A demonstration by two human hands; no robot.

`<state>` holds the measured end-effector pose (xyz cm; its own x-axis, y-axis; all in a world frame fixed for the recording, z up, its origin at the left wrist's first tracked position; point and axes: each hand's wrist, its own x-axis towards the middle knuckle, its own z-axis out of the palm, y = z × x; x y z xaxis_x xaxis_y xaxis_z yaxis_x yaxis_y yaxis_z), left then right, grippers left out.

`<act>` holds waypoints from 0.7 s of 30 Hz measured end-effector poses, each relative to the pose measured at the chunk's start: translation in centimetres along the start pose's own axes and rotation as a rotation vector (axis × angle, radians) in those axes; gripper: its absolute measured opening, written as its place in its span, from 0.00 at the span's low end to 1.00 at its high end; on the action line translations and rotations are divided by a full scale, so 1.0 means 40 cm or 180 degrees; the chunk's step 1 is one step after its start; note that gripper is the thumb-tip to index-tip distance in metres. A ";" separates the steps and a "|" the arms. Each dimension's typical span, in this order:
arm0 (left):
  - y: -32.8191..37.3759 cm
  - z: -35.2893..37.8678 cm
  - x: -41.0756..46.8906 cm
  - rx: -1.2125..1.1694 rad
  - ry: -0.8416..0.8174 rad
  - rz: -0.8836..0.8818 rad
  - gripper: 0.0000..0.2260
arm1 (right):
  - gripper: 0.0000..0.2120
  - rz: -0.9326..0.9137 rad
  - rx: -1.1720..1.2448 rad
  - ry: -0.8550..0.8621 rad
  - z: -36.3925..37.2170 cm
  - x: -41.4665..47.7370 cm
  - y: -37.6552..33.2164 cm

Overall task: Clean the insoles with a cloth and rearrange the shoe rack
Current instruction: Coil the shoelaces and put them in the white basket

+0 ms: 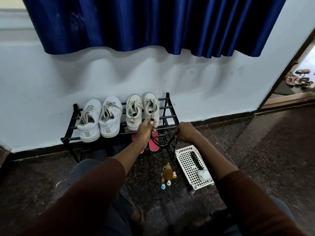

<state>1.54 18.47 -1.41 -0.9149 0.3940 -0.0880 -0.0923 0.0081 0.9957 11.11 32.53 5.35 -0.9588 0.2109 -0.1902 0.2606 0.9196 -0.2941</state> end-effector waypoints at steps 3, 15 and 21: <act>0.022 0.043 -0.018 -0.0051 -0.0266 -0.0157 0.11 | 0.09 0.0001 0.0245 0.0086 -0.014 0.014 -0.034; -0.006 0.121 -0.060 -0.0249 -0.0617 -0.0712 0.14 | 0.17 0.0776 0.2126 0.1095 0.054 0.011 -0.010; -0.064 0.130 -0.052 -0.0414 -0.1012 -0.1337 0.15 | 0.24 0.0789 0.1532 0.1377 0.145 0.002 0.058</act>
<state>5.72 22.41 -3.64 -0.6266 0.6401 -0.4446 -0.4909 0.1189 0.8631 12.30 32.76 -0.80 -0.7974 0.6009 0.0557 0.4030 0.5989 -0.6921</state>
